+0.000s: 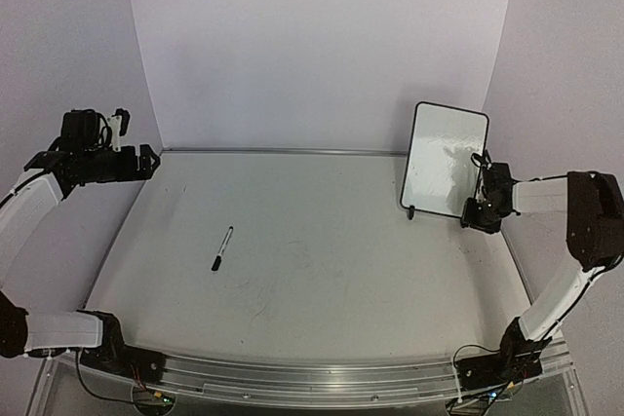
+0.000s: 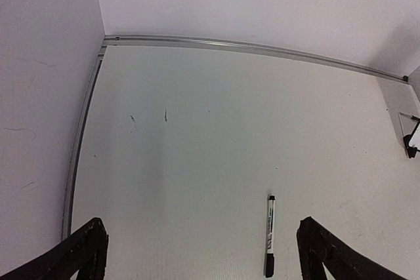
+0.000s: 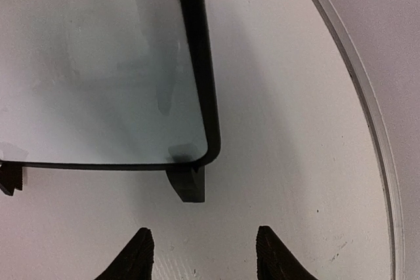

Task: Write a sentence on the whiteboard
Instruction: Pick up the whiteboard stand from the corner of the board.

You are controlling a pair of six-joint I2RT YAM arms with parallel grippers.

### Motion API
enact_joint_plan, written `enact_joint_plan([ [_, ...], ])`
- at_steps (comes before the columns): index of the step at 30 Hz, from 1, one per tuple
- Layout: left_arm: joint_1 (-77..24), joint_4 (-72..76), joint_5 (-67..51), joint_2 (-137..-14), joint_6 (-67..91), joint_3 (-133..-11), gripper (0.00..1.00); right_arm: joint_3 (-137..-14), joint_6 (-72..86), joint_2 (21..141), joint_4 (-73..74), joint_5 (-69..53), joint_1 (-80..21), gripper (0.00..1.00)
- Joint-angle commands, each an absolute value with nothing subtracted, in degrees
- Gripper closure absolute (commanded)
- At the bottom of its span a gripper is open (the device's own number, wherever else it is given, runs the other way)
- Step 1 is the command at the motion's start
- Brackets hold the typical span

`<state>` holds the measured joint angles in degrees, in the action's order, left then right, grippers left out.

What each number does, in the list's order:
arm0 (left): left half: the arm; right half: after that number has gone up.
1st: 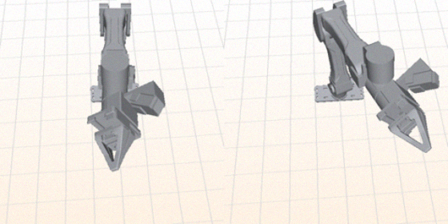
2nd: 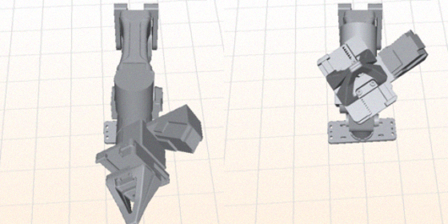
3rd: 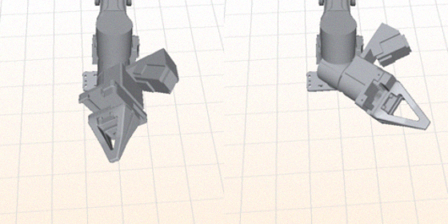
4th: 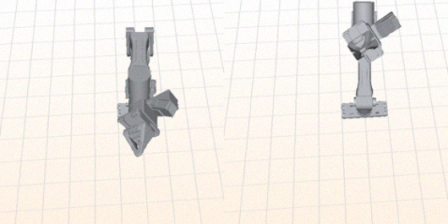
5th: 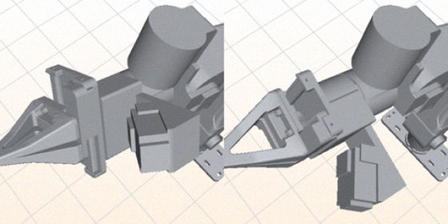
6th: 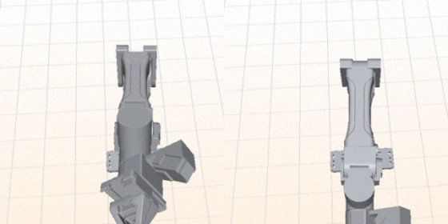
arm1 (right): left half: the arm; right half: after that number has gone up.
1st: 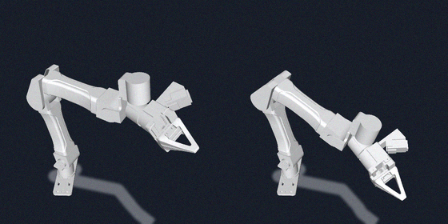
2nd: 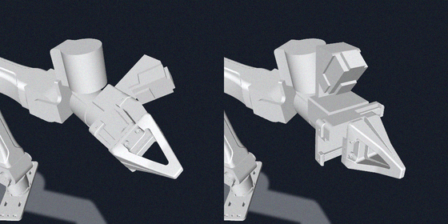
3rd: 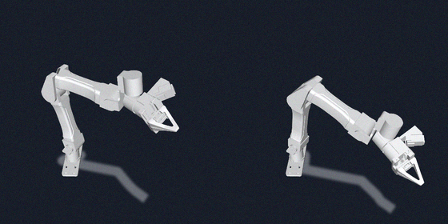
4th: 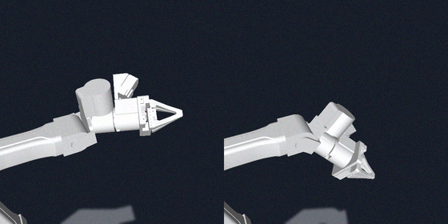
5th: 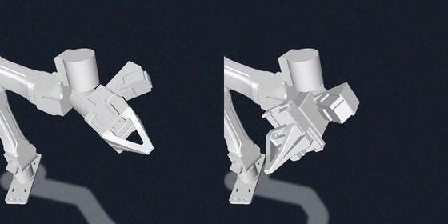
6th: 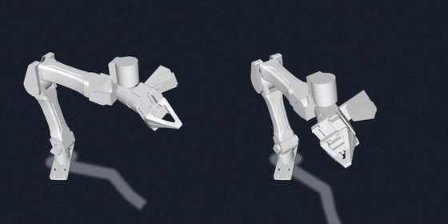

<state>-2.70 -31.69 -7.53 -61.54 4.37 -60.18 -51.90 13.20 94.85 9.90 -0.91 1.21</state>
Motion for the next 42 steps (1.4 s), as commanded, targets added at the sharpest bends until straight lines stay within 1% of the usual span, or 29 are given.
enact_joint_plan([
  [1, -2.74, -28.92, -9.64, -62.00, 3.53, -60.42, 0.01, -56.12, 11.22, 98.94, 8.15, -0.81, 1.26, 0.57],
  [8, -2.71, -28.87, -10.44, -62.42, 3.74, -60.23, 0.01, -58.72, 10.73, 101.65, 8.16, -0.53, 1.18, 0.69],
  [12, -2.70, -28.84, -10.63, -62.48, 3.78, -60.32, 0.00, -59.32, 10.43, 102.36, 8.48, -0.25, 0.98, 0.74],
  [36, -2.72, -29.02, -10.55, -62.47, 3.69, -60.50, 0.00, -60.21, 8.27, 104.85, 10.45, 3.03, 0.35, 0.90],
  [39, -2.72, -29.01, -10.55, -62.33, 3.69, -60.55, 0.01, -60.21, 8.15, 104.92, 10.53, 3.38, 0.33, 0.93],
  [42, -2.72, -29.02, -10.40, -62.30, 3.74, -60.55, 0.01, -60.08, 8.09, 104.63, 10.58, 3.91, -1.48, 1.00],
])
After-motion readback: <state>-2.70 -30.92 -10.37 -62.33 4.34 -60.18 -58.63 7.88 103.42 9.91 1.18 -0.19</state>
